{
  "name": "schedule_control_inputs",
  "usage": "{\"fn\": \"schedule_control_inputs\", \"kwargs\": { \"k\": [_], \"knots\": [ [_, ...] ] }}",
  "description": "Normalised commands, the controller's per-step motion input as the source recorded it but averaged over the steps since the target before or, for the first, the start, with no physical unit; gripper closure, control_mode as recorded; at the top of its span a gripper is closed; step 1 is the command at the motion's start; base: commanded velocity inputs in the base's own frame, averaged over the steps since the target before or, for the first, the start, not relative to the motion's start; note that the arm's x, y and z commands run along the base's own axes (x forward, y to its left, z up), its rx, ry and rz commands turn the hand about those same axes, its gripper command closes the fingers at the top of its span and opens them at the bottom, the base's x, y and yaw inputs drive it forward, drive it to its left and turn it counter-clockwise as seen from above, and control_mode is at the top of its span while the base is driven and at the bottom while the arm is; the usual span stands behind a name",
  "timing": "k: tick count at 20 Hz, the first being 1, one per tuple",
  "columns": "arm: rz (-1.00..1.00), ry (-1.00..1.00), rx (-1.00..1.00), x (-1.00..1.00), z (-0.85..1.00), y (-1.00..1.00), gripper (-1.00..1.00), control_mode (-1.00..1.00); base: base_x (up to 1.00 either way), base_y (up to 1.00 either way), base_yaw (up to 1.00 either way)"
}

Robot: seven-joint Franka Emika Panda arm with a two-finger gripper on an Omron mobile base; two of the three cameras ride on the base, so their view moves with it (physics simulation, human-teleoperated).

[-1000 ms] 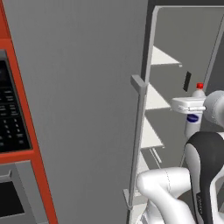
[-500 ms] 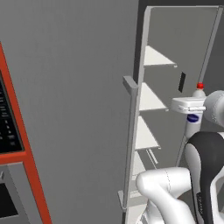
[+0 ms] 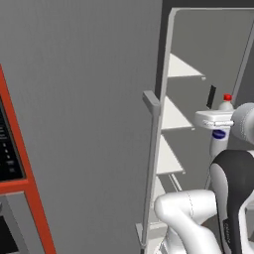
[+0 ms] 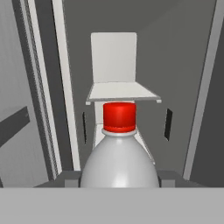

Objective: Take the bottled waters from the counter and place them in the freezer to freeze. Close the freezer door after placing the bottles.

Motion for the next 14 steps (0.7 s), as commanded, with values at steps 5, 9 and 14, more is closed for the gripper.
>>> {"fn": "schedule_control_inputs", "kwargs": {
  "k": [5,9,14],
  "knots": [
    [0.00,0.00,0.00,0.00,0.00,0.00,1.00,1.00,0.56,-0.13,0.00],
    [0.00,0.00,0.00,0.00,0.00,0.00,1.00,1.00,0.20,-0.06,0.00],
    [0.00,0.00,0.00,0.00,0.00,0.00,1.00,1.00,0.07,0.00,0.00]
  ]
}}
